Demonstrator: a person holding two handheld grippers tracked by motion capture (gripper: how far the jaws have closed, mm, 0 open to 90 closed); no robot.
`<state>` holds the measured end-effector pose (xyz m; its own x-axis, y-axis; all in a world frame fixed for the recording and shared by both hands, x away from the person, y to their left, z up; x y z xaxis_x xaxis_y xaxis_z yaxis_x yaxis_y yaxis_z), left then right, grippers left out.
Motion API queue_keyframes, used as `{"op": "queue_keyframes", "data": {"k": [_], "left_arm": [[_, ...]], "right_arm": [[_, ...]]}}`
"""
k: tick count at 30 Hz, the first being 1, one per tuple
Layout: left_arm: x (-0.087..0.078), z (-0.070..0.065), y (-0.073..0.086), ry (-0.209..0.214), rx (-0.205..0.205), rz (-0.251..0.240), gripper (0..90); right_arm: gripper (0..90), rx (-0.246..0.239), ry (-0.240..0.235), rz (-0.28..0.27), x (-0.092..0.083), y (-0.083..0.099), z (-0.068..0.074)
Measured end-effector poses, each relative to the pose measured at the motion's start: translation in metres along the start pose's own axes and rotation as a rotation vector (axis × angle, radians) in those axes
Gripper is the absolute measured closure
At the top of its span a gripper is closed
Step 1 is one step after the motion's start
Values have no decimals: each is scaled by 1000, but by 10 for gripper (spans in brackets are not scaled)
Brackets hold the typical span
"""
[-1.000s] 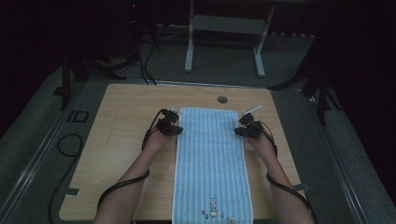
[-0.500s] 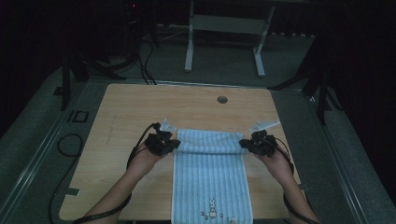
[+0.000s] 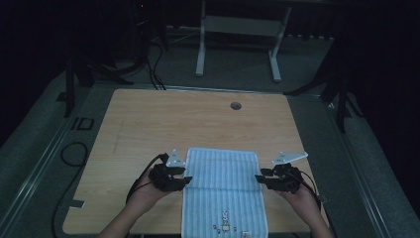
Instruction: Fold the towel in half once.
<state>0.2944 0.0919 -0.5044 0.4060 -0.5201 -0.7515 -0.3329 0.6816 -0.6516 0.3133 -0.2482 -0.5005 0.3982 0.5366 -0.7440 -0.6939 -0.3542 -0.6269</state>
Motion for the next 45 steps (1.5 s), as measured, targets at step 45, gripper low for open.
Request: {"op": "queue_keyframes", "data": {"k": [45], "left_arm": [[104, 91, -30, 73, -49, 191, 582]], "right_arm": [[555, 22, 81, 222, 101, -64, -59]]}}
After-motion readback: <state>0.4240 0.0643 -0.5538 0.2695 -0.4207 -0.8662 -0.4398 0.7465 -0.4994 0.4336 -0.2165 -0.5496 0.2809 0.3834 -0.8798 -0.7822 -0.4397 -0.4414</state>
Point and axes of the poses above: each handheld gripper's, and its own axes: x roughly forward along the jaws, y roughly out of its underside, z roughly to its left, the point moved 3 cm from there along x, roughly forward along the jaws, and after that the axes turned 13 degrees about x, right-handed, at the moved point
